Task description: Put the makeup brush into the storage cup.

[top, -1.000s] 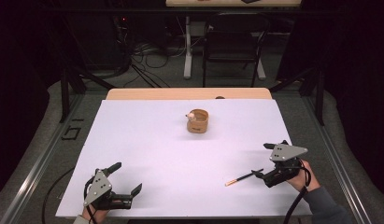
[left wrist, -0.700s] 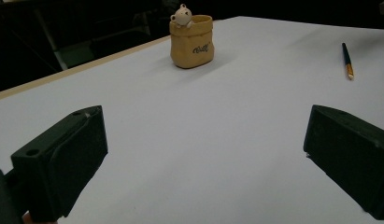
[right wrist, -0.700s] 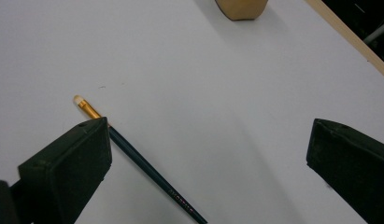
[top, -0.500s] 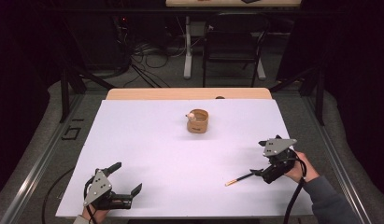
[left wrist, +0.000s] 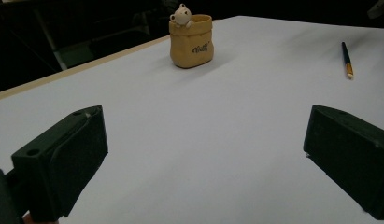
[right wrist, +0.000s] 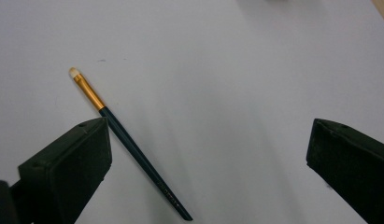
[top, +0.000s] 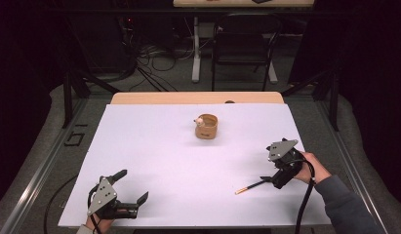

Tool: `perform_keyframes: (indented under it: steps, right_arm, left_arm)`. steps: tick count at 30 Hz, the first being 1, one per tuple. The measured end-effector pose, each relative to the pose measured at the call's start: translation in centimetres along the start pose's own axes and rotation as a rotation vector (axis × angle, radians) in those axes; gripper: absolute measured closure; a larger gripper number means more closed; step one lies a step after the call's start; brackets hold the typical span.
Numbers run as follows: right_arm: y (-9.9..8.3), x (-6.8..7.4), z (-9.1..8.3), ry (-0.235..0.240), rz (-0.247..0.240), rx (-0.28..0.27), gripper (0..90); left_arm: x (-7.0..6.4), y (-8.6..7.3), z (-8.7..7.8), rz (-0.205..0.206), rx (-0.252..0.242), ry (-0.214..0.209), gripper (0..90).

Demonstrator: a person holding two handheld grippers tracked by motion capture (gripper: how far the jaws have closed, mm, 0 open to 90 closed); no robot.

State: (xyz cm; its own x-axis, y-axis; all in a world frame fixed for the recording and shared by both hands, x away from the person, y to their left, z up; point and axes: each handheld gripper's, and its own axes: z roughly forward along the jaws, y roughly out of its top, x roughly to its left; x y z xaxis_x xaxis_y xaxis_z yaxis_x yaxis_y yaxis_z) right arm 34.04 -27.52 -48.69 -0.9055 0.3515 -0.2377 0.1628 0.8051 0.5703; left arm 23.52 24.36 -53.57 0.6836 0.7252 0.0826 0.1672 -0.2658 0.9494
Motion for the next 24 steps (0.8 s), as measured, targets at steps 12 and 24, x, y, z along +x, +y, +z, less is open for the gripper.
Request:
perform_keyframes:
  steps: [12,24]
  right_arm:
    - [0.8,0.0,1.4,0.057,-0.072,0.075,0.0]
    - [2.4,0.7,2.8,0.120,-0.170,0.183,0.0]
  left_arm:
    - [0.0,0.0,0.0,-0.002,0.000,0.000,0.0]
    - [0.0,0.0,0.0,0.004,-0.002,-0.004,0.0]
